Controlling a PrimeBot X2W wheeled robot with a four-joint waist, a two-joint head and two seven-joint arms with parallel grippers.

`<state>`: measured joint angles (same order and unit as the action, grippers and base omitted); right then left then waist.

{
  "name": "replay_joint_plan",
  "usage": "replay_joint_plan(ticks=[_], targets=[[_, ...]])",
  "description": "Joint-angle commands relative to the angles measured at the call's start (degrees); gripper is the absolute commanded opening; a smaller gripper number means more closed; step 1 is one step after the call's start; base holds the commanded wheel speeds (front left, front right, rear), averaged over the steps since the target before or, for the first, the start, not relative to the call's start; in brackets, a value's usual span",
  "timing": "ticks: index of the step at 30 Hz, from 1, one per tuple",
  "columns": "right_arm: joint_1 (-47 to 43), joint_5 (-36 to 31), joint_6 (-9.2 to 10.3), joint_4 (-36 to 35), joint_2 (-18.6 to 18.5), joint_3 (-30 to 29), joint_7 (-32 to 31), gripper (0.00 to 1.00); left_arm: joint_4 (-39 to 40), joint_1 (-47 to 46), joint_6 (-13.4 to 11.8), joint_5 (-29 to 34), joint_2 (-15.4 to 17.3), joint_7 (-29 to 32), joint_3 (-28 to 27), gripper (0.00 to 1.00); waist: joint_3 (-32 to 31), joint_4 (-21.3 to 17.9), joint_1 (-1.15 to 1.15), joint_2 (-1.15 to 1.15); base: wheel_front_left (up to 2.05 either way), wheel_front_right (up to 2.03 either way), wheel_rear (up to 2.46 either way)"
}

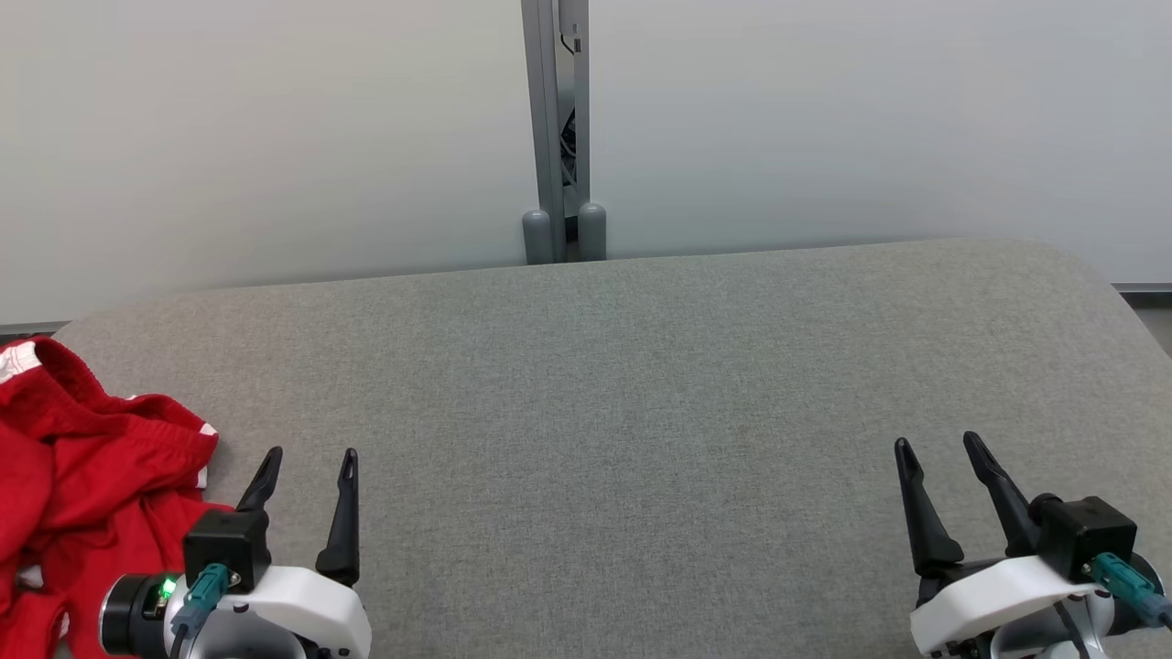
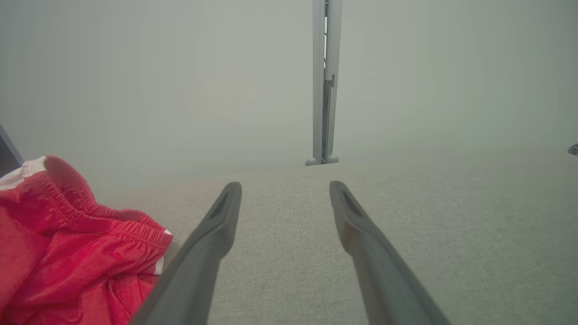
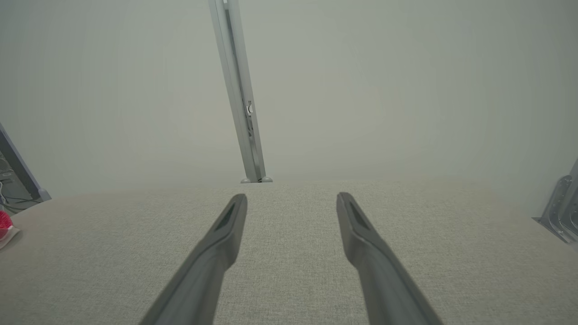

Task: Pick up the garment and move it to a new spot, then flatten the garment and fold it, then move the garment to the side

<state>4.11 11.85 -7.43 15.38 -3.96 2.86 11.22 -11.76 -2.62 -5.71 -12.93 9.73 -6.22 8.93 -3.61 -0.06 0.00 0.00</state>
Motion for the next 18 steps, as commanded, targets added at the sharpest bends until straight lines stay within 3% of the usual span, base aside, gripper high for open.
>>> replay_joint_plan(ticks=[1, 18], targets=[[-0.6, -1.1, -0.10, -0.5, 0.1, 0.2, 0.6, 1.00, 0.6, 0.5, -0.5, 1.3, 0.1, 0.0, -0.5, 1.00, 0.0, 0.0, 0.00, 0.00, 0.00, 0.00, 0.00], [-0.9, -0.1, -0.10, 0.2, 0.8, -0.6, 1.0, 1.00, -0.4, 0.6, -0.9, 0.3, 0.4, 0.7, -0.1, 1.00, 0.1, -0.1, 0.00, 0.00, 0.00, 0.00, 0.00]])
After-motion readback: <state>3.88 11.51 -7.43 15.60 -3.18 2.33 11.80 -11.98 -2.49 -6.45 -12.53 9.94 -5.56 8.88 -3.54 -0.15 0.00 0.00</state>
